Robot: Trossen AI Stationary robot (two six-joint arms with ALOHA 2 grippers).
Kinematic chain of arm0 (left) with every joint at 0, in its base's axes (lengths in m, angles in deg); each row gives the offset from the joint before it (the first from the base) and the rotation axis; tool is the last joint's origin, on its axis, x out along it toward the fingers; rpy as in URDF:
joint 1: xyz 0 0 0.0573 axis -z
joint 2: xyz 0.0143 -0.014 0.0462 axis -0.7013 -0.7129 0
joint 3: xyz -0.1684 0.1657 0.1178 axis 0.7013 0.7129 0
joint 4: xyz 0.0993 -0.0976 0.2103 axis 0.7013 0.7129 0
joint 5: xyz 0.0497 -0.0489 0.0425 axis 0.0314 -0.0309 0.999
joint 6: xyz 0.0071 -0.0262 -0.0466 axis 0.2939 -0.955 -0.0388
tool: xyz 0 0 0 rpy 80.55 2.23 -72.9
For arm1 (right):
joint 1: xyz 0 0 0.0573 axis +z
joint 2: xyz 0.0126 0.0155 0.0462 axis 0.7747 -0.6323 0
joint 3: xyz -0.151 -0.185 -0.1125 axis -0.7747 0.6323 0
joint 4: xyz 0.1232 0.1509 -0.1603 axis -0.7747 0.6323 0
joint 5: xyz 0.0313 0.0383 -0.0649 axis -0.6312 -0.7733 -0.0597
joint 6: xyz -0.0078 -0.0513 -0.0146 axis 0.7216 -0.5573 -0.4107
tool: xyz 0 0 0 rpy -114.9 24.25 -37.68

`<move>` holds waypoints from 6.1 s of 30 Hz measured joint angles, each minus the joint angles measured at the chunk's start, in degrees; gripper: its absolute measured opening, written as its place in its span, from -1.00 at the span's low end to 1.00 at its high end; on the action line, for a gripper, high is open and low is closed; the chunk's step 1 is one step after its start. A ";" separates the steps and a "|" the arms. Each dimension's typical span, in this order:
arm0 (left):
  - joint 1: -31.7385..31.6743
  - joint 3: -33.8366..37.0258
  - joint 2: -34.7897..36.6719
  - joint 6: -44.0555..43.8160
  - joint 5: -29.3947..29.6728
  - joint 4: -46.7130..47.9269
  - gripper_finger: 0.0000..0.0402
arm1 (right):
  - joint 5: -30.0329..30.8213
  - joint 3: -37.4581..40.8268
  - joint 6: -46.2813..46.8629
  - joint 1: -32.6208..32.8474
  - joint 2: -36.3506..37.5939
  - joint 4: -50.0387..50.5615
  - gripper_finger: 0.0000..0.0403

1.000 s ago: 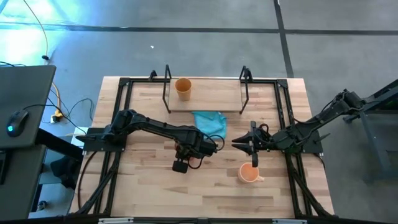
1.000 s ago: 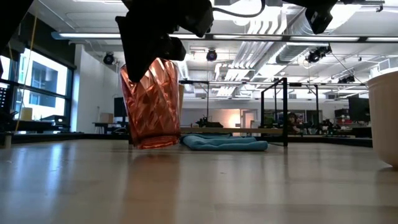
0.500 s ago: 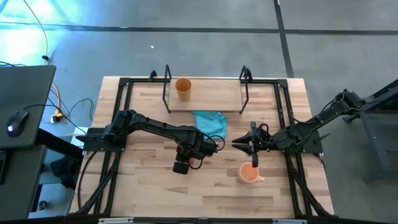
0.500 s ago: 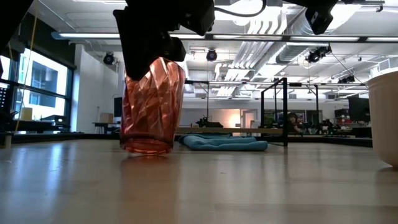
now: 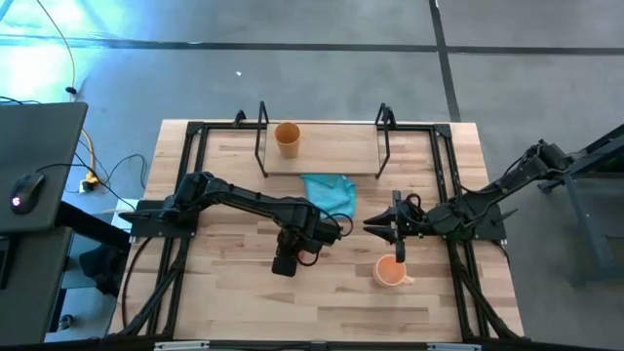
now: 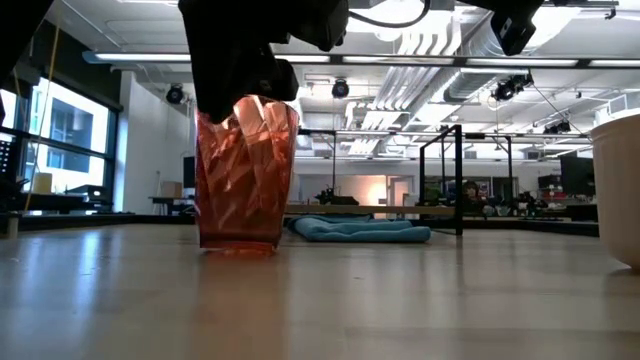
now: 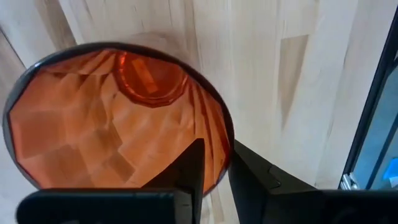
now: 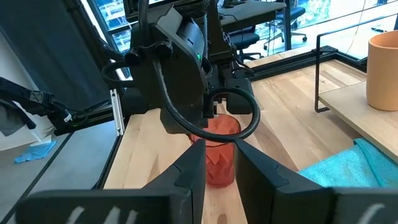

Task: Stack small to large cups/mugs on shelf
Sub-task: Put the orange cup on the shelf

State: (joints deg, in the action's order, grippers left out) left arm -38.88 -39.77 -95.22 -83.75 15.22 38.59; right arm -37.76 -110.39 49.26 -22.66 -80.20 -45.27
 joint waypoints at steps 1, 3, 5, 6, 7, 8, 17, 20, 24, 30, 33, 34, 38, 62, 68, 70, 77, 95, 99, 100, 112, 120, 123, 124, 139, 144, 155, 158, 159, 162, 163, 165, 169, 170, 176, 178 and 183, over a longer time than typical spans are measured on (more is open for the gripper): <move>0.00 0.00 0.00 -0.01 0.00 0.00 -0.71 | 0.00 0.00 -0.02 0.00 0.00 0.02 -0.65; 0.00 0.00 0.00 -0.02 0.02 -0.06 -0.71 | 0.00 0.00 -0.04 0.00 0.00 0.08 -0.65; 0.00 0.00 0.00 -0.23 0.02 -0.25 -0.70 | 0.00 0.00 -0.04 0.01 0.00 0.37 -0.65; -0.02 0.00 0.00 -0.27 0.02 -0.46 -0.69 | 0.00 0.00 -0.04 0.00 0.00 0.53 -0.65; -0.02 0.00 0.00 -0.39 0.02 -0.77 -0.68 | -0.01 0.00 -0.07 0.01 0.00 0.57 -0.65; -0.02 0.00 0.00 -0.44 0.04 -1.11 -0.66 | -0.09 0.00 -0.07 0.00 0.00 0.59 -0.65; -0.23 0.00 0.00 -0.90 0.26 -1.75 -0.56 | -0.44 0.00 -0.07 0.00 0.00 1.55 -0.65; -0.74 0.00 0.00 -1.33 0.04 -1.78 -0.56 | -0.44 0.00 -0.09 0.02 0.00 1.81 -0.65; -1.27 -0.04 0.00 -1.71 -0.20 -2.58 -0.55 | -0.44 0.00 -0.09 0.01 0.00 1.81 -0.65; -2.03 -0.04 0.00 -2.38 -1.71 -4.74 -0.54 | -1.09 0.00 -0.09 0.02 0.00 1.87 -0.65; -2.38 -0.04 0.00 -2.45 -3.03 -5.47 -0.54 | -1.27 0.00 -0.03 0.02 0.00 2.38 -0.65; -2.38 -0.05 0.00 -2.76 -3.49 -6.00 -0.54 | -1.27 0.00 0.04 0.02 0.00 2.50 -0.65; -2.43 -0.89 0.00 -2.73 -3.90 -6.80 -0.54 | -1.27 0.00 -0.04 0.00 0.00 2.67 -0.65; -6.50 -5.79 0.11 0.24 6.11 0.06 -0.54 | -1.46 0.00 0.08 0.01 0.00 3.09 -0.65; -7.65 -5.79 0.11 1.12 7.58 0.17 -0.54 | -1.68 0.00 0.39 0.00 0.00 3.10 -0.65; -7.98 -5.79 0.11 1.58 7.82 0.17 -0.54 | -1.68 0.00 0.42 0.02 0.00 3.10 -0.65; -8.96 -5.77 0.10 2.24 8.24 0.33 -0.54 | -1.71 0.00 0.53 0.01 0.00 3.34 -0.65; -9.46 -5.68 0.09 5.21 5.21 -0.17 -0.54 | -1.75 0.00 0.55 0.01 -0.01 3.32 -0.65; -9.44 -5.66 0.07 6.10 6.57 -0.22 -0.54 | -1.75 0.00 0.44 0.00 -0.02 3.32 -0.65; -9.44 -5.67 0.04 6.12 6.53 -0.28 -0.54 | -1.75 0.00 0.43 0.01 -0.02 3.32 -0.65; -9.44 -5.65 -0.98 6.50 7.00 -1.03 -0.54 | -1.76 0.00 0.37 0.02 -0.02 3.30 -0.65; -9.42 -5.61 -2.05 7.59 7.16 -1.42 -0.54 | -1.77 -0.02 1.39 0.02 -0.02 3.42 -0.65; -9.44 -5.62 -2.03 7.71 7.16 -1.86 -0.54 | -1.79 -0.02 1.42 0.01 -0.02 3.68 -0.65; -9.44 -5.62 -2.03 7.79 7.15 -1.86 -0.54 | -1.79 -0.02 1.42 0.02 -0.02 3.69 -0.65; -9.44 -5.64 -3.85 8.28 6.13 -1.82 -0.60 | -1.79 -0.02 1.42 0.00 -0.02 3.96 -0.65; -9.44 -5.64 -3.82 8.98 6.75 -0.95 -0.94 | -1.79 -0.02 1.38 0.02 -0.02 3.98 -0.65; -10.88 -5.64 -3.82 9.43 4.56 1.72 -0.98 | -1.79 -0.02 1.30 0.02 -0.02 3.99 -0.65; -12.40 -5.66 -3.76 9.28 4.59 3.69 -0.99 | -1.77 -0.02 0.95 0.01 -0.02 4.00 -0.65; -12.90 -5.66 -3.51 9.25 4.59 4.28 -0.99 | -1.77 -0.02 0.85 0.01 -0.02 4.00 -0.65; -14.11 -7.27 -2.99 9.03 4.65 5.56 -0.99 | -1.77 -0.02 0.30 0.00 -0.02 4.09 -0.65; -14.54 -8.46 -3.00 9.00 4.64 6.06 -0.99 | -1.75 -0.02 0.02 0.01 -0.02 4.15 -0.65; -15.28 -11.42 -3.02 8.94 4.80 6.16 -0.99 | -1.71 -0.02 -0.09 0.00 -0.02 4.20 -0.65; -17.60 -18.64 -3.02 8.91 5.01 6.14 -0.99 | -1.22 -0.02 -0.09 0.00 -0.02 4.37 -0.65; -18.29 -20.47 -2.99 8.90 5.24 6.14 -0.99 | -1.22 -0.02 -0.09 0.00 -0.02 4.37 -0.65; -22.76 -25.54 -2.01 7.63 8.38 5.97 -1.00 | -1.15 -0.02 -0.09 0.00 -0.02 4.34 -0.65; -24.33 -25.49 -1.90 7.05 9.87 6.44 -1.00 | -1.05 -0.02 -0.09 0.00 -0.02 4.35 -0.65; -27.25 -25.97 -1.81 6.46 11.64 5.94 -1.00 | -0.79 -0.02 0.15 -0.98 -0.02 4.35 -0.65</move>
State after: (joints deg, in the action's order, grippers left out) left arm -66.13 -65.73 -97.04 -77.29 26.86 44.52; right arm -38.55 -110.41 49.40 -23.64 -80.22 -40.92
